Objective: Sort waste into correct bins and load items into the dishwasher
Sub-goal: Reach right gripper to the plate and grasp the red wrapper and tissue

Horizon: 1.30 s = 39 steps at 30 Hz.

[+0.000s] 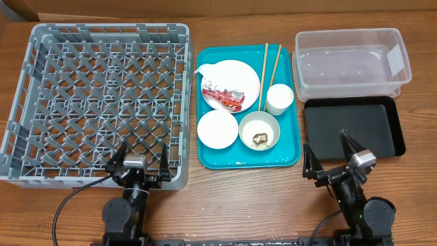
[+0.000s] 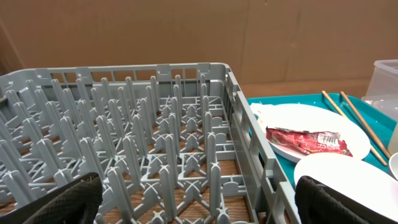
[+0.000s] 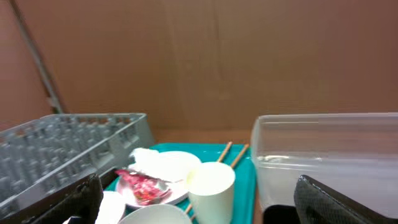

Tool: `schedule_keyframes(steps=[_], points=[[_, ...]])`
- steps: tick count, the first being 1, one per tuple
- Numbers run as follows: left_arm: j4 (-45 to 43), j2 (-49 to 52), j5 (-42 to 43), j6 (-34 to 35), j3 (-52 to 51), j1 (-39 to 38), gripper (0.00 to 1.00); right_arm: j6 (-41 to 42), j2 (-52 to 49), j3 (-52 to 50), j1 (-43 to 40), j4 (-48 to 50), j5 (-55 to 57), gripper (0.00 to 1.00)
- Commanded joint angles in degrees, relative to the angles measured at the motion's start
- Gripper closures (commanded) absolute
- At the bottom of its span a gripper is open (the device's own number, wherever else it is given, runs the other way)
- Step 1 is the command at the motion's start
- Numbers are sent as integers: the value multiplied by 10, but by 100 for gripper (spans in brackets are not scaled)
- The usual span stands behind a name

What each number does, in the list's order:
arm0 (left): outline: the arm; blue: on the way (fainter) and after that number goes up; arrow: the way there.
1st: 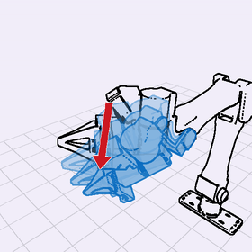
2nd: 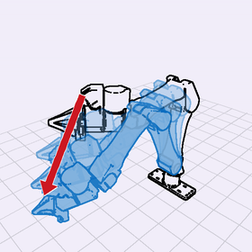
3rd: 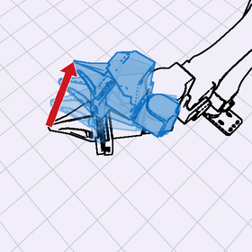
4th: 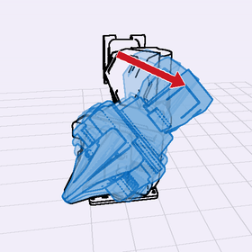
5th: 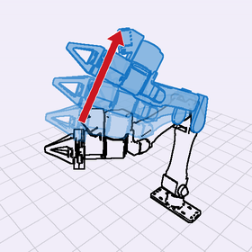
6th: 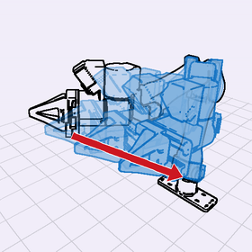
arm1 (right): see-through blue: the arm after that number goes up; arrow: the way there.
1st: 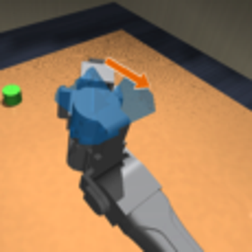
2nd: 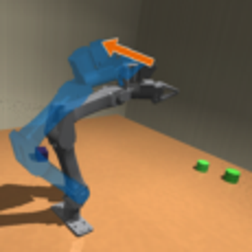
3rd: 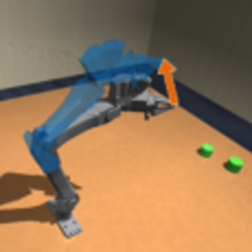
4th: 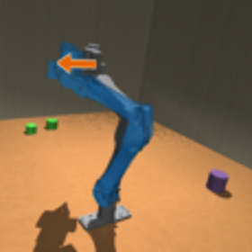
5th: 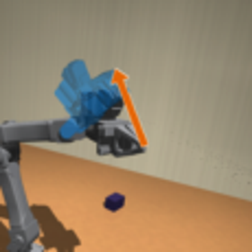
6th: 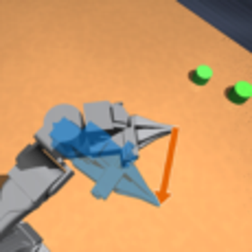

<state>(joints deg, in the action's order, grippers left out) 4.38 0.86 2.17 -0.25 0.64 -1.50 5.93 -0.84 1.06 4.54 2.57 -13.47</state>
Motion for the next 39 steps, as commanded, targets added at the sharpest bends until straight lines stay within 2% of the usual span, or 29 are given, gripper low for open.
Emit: schedule_keyframes(steps=[1,7,13,15,20,29,32,35,39], points=[[-1,-5,2,-10,-4,0,0,-4,7,30,-1,-4,-43,0],[-1,-5,2,-10,-4,0,0,-4,-31,137,-1,-75,-77,0],[-1,-5,2,-10,-4,0,0,-4,-184,280,-1,-106,-132,0],[-1,-5,2,-10,-4,0,0,-4,-257,341,-1,-115,-157,0],[-1,-5,2,-10,-4,0,0,-4,-498,569,0,-228,-187,0],[-1,-5,2,-10,-4,0,0,-5,-932,1050,50,-565,-168,0],[-1,-5,2,-10,-4,0,0,-3,-1028,1152,72,-626,-163,0],[-1,-5,2,-10,-4,0,0,0,-1094,1180,90,-608,-162,0],[-1,-5,2,-10,-4,0,0,43,-1149,1179,105,-582,-218,0]])
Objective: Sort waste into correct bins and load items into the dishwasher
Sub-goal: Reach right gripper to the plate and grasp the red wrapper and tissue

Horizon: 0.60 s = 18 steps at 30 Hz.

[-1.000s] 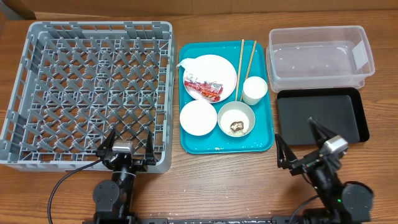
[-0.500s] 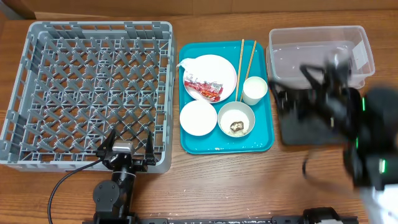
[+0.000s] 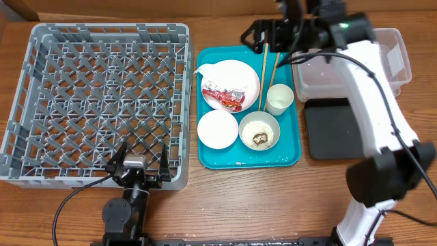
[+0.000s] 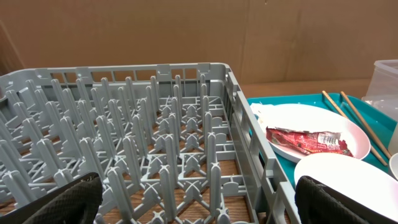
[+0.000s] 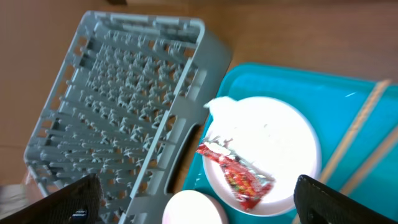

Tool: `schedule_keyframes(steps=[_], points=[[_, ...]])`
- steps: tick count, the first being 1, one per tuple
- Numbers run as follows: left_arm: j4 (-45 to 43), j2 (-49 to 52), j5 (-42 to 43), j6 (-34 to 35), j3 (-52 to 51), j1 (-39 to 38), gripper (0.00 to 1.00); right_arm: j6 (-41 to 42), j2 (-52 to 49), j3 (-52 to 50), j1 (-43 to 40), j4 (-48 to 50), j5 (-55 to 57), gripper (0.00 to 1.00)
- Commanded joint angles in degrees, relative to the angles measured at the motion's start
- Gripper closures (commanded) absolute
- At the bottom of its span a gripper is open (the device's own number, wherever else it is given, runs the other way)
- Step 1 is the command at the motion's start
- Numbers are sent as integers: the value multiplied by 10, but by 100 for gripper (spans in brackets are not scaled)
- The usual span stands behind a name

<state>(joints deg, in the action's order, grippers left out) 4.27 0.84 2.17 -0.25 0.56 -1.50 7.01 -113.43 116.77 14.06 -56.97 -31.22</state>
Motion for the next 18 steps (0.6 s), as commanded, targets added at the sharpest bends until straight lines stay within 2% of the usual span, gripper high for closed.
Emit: schedule_keyframes(steps=[1,4,6,10,13,18], points=[[0,-5,2,-10,-3,0,0,33,-37,21,16,20,-35,0],[0,-5,2,-10,-3,0,0,51,-71,21,40,24,31,0],[0,-5,2,-10,-3,0,0,56,-104,21,78,23,146,0],[0,-5,2,-10,-3,0,0,-3,-137,21,124,25,281,0],[0,-5,2,-10,-3,0,0,-62,-156,21,137,27,325,0],[0,-5,2,-10,-3,0,0,-152,-193,21,139,39,328,0]])
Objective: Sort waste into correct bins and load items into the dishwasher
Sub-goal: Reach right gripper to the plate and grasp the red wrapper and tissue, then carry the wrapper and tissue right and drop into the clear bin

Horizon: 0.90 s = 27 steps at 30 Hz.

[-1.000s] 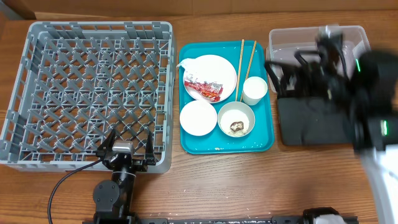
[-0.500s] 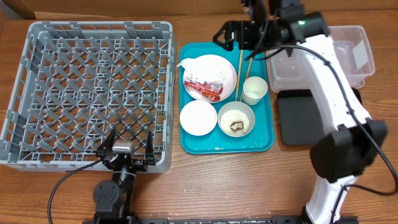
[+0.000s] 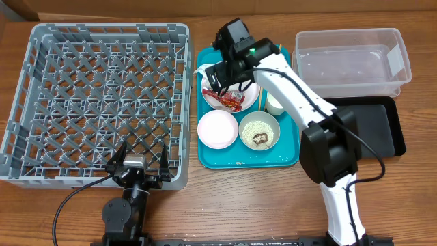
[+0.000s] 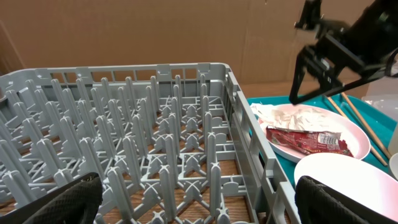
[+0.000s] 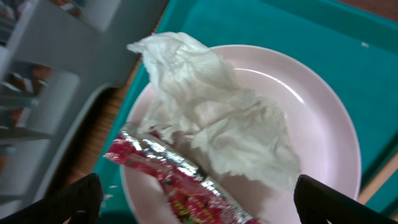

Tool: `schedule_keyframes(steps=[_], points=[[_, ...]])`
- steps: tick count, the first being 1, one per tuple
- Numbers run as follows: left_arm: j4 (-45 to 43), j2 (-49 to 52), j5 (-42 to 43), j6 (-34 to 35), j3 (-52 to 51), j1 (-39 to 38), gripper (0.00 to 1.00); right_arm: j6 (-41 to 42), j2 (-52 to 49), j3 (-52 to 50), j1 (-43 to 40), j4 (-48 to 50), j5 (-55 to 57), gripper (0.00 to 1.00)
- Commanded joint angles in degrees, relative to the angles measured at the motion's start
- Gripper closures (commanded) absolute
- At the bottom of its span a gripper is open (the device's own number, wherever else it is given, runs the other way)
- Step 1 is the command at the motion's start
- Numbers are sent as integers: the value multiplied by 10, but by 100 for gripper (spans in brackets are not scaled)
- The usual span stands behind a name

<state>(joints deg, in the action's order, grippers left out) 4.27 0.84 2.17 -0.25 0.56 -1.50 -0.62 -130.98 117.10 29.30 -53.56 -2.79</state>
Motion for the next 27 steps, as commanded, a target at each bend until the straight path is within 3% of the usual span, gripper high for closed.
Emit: schedule_keyframes(steps=[1,9,16,27], points=[[0,-5,2,-10,-3,0,0,-82,-22,18,-13,5,43,0],[0,-5,2,-10,-3,0,0,-121,-56,18,-13,8,23,1],[0,-5,2,-10,-3,0,0,-129,-58,1,-13,8,-61,14],[0,-5,2,-10,-3,0,0,-127,-59,-78,-13,54,-63,30]])
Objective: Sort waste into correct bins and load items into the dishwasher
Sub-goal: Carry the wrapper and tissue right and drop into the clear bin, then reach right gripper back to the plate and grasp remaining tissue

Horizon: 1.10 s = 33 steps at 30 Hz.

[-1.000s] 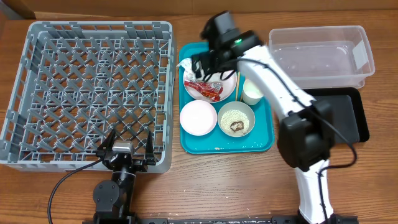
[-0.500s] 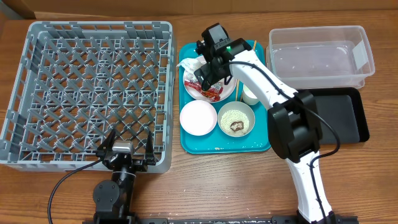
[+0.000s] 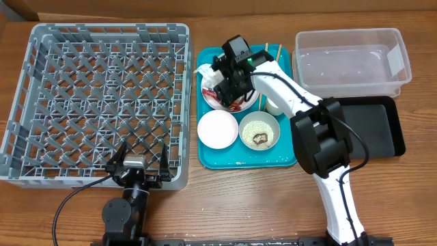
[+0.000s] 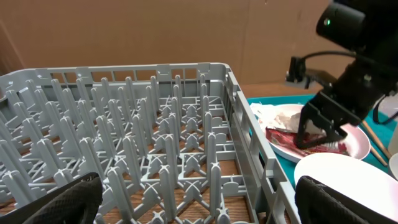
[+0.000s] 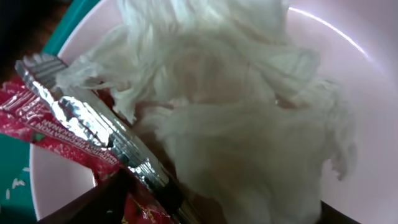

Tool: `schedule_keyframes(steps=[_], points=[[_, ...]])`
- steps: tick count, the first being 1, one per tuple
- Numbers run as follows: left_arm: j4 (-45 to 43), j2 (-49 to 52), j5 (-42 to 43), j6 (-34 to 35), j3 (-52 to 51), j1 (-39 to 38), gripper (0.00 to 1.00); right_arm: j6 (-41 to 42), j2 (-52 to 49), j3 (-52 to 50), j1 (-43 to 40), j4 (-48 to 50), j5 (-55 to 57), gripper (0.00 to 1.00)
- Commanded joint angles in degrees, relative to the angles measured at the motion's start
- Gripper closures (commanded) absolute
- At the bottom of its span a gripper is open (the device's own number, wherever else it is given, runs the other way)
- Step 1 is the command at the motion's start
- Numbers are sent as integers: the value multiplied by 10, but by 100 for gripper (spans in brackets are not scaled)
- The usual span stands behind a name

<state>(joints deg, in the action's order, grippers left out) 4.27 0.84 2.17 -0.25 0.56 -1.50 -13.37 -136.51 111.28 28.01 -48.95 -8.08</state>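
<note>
My right gripper is down on the white plate in the teal tray. It stands open, its fingers on either side of a crumpled white tissue. A red foil wrapper lies against the tissue, under the left finger. Beside the plate are a small white dish, a bowl with food scraps, a white cup and wooden chopsticks. The grey dish rack holds nothing. My left gripper rests open at the rack's front edge.
A clear plastic bin stands at the back right, with a black tray in front of it. My right arm reaches across the teal tray from the right, over the cup.
My right gripper has dropped from just above the plate onto the tissue, which now fills its view. The left arm has not moved.
Both grippers rested open at the table's front edge. Then my right arm was raised over the back of the teal tray. After that it hung above the plate with the tissue and wrapper, and now it sits on the tissue. Nothing on the tray has shifted.
</note>
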Motion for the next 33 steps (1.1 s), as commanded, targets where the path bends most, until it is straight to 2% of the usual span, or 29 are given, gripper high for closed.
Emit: schedule_keyframes(steps=[1,2,3,4,5,11,16,21,26,33], points=[[0,-5,2,-10,-3,0,0,1,-3,-23,0,9,-10,34],[0,-5,2,-10,-3,0,0,1,-3,-23,0,9,-10,42],[0,-5,2,-10,-3,0,0,1,-3,-23,0,10,-10,72],[0,-5,2,-10,-3,0,0,2,-3,-21,-1,12,-10,89],[0,-5,2,-10,-3,0,0,10,-3,-18,-1,12,-8,96],[0,-5,2,-10,-3,0,0,148,13,75,-22,-57,5,96],[0,-5,2,-10,-3,0,0,237,41,238,-72,-195,5,96],[0,-5,2,-10,-3,0,0,300,48,385,-161,-308,33,96],[0,-5,2,-10,-3,0,0,325,46,388,-256,-346,39,96],[0,-5,2,-10,-3,0,0,333,45,273,-313,-321,20,96]])
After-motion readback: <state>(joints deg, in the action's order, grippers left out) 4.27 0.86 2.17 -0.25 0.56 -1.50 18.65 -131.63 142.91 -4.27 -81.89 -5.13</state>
